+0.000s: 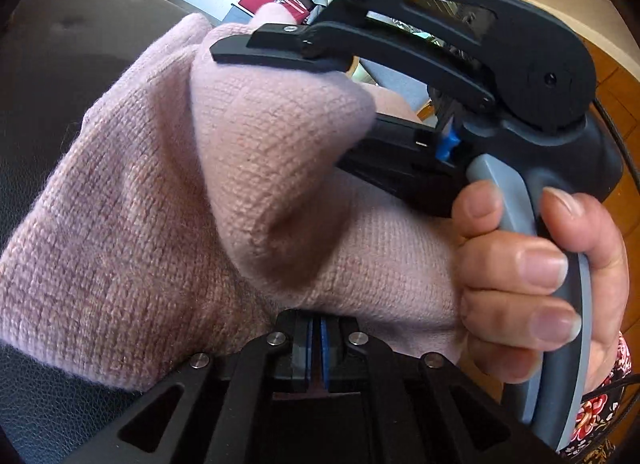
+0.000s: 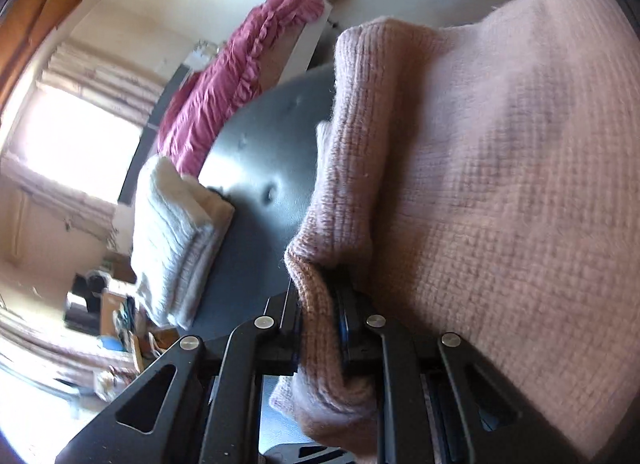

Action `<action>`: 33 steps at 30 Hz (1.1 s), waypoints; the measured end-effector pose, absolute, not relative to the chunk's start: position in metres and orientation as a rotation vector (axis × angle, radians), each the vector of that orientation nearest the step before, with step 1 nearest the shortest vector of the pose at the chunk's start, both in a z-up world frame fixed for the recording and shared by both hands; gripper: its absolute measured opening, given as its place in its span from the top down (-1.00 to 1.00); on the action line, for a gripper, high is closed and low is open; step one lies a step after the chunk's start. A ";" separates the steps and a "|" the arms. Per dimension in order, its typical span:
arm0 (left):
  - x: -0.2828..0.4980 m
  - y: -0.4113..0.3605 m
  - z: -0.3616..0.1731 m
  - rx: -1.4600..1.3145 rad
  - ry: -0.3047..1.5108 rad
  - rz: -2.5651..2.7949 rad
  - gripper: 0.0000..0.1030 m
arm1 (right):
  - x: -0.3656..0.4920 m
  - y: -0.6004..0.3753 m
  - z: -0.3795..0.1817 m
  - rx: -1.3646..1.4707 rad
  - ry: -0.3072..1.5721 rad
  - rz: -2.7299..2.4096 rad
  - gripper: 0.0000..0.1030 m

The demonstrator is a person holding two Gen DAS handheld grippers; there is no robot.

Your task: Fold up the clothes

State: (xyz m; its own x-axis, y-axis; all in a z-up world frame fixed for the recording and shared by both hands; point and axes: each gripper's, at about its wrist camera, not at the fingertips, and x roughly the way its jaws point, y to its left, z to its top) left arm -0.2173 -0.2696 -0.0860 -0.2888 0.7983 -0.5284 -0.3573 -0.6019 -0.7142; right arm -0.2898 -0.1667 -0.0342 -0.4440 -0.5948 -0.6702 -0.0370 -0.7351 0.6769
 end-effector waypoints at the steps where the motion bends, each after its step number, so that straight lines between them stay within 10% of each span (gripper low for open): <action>1: -0.218 -0.269 -0.086 -1.180 -0.616 1.957 0.96 | -0.285 -0.169 -0.032 1.407 -0.893 -2.232 0.52; 5: -0.221 -0.271 -0.087 -1.169 -0.643 1.948 0.96 | -0.275 -0.180 -0.020 1.359 -0.861 -2.150 -0.14; 23: -0.219 -0.349 -0.089 -0.914 -1.181 2.004 0.48 | -0.132 -0.099 -0.018 0.953 -0.297 -2.528 -0.13; 33: -0.201 -0.371 -0.073 -0.909 -1.121 2.023 0.17 | -0.121 -0.081 -0.036 0.834 -0.544 -2.414 -0.15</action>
State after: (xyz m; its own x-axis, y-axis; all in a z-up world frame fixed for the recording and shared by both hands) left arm -0.2014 -0.3713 -0.0729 -0.5523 0.7927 -0.2580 -0.2014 -0.4272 -0.8814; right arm -0.1209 -0.0805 -0.0364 -0.6727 -0.5917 -0.4443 0.3437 -0.7816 0.5204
